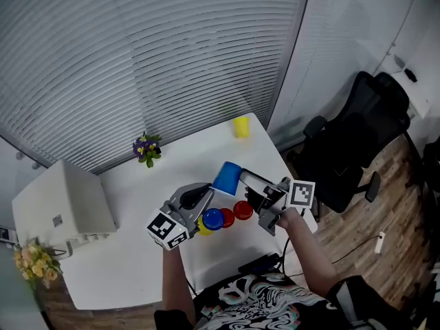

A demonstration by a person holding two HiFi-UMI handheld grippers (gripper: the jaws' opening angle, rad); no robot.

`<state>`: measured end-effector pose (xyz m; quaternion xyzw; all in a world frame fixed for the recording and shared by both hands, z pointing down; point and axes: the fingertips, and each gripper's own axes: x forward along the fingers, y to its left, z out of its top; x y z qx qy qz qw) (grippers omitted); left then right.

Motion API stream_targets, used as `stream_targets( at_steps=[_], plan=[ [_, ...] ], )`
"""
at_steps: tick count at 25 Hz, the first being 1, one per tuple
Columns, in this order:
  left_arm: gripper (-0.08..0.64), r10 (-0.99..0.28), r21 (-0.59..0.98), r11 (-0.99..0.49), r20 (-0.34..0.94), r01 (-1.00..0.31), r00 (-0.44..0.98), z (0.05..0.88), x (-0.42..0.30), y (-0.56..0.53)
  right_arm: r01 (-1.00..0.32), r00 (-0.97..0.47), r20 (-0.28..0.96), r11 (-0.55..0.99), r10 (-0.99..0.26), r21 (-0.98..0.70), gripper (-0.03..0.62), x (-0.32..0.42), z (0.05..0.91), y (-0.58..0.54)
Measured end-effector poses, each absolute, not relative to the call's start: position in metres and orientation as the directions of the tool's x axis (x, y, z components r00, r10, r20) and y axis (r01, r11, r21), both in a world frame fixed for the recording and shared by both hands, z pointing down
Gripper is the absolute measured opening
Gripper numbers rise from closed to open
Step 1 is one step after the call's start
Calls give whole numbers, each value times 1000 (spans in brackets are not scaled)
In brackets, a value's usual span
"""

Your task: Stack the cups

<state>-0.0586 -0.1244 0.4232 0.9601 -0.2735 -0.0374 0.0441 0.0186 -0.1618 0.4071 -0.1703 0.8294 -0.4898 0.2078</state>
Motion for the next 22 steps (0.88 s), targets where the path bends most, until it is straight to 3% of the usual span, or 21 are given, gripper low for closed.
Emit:
stream_targets(
  at_steps=[8,12,22],
  plan=[
    [15,-449,129,-889,-69,-438,891,417,-46,-116,15,-875,-239,470,-422,-883,302,6,394,-155],
    [15,-459,121,-884,-39,-452,887,424,-43,-119,39,-874,-263,481,-408,-876,245,7,394,-155],
    [20,-484,109,-870,5,-482,875,428,-37,-125,7,-868,-250,492,-429,-871,207,17,394,-153]
  ],
)
